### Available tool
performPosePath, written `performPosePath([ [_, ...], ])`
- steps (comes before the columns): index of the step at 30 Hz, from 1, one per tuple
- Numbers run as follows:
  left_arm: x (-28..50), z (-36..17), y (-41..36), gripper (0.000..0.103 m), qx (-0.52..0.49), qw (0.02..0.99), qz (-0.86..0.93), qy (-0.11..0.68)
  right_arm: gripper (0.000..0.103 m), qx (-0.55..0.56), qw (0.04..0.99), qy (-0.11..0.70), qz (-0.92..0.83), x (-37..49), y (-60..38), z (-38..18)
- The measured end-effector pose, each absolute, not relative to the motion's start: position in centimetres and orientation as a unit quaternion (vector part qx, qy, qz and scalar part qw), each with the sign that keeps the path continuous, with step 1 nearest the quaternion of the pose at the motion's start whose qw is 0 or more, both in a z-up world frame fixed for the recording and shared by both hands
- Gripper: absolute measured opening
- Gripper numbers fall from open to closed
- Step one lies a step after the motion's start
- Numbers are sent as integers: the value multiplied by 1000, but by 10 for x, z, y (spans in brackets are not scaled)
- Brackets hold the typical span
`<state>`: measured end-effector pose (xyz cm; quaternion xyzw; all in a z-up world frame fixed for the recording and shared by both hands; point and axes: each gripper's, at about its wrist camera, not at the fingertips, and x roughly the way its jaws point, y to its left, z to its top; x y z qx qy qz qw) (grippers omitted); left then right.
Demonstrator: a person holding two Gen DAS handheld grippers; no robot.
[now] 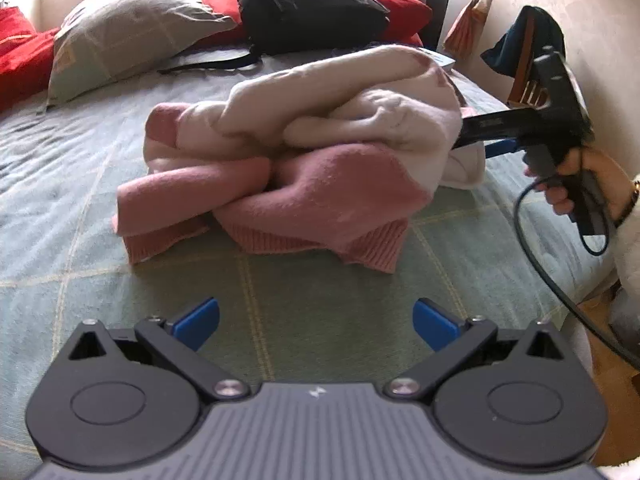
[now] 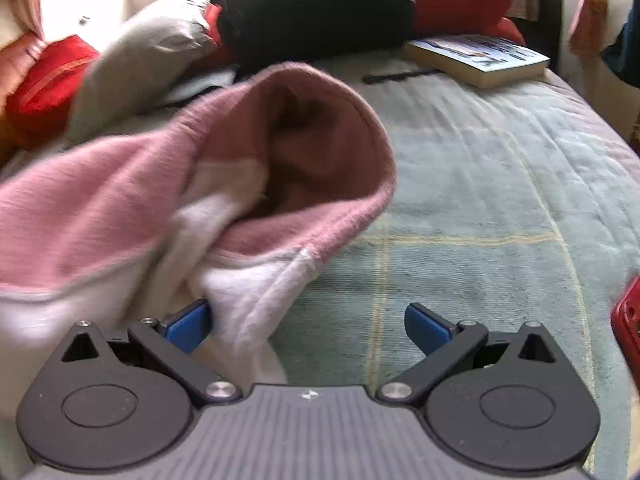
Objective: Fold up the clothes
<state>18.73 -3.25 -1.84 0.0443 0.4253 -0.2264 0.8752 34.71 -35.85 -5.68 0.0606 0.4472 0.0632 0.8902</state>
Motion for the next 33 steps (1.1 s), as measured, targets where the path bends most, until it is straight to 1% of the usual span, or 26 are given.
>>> performPosePath([
  [4,186,-20,-37,102,48,873,-229,427,103,75,875,475,52,348,-366,-62],
  [9,188,-25,-44,102,55,870,-231,432,103,42,869,490,49,336,-365,-65],
  [11,188,-26,-48,102,59,869,-233,433,103,11,880,473,31,332,-364,-68],
  [15,186,-28,-56,102,65,865,-242,436,103,54,893,447,17,330,-371,-64],
  [18,183,-28,-59,102,71,862,-248,436,103,56,900,432,6,329,-374,-58],
  [22,182,-29,-62,102,74,860,-253,437,103,51,895,444,-6,334,-381,-60],
  [26,184,-30,-69,102,82,859,-256,437,103,17,893,450,5,338,-370,-71],
  [33,183,-28,-73,102,89,860,-252,434,103,8,903,425,-66,350,-395,-62],
])
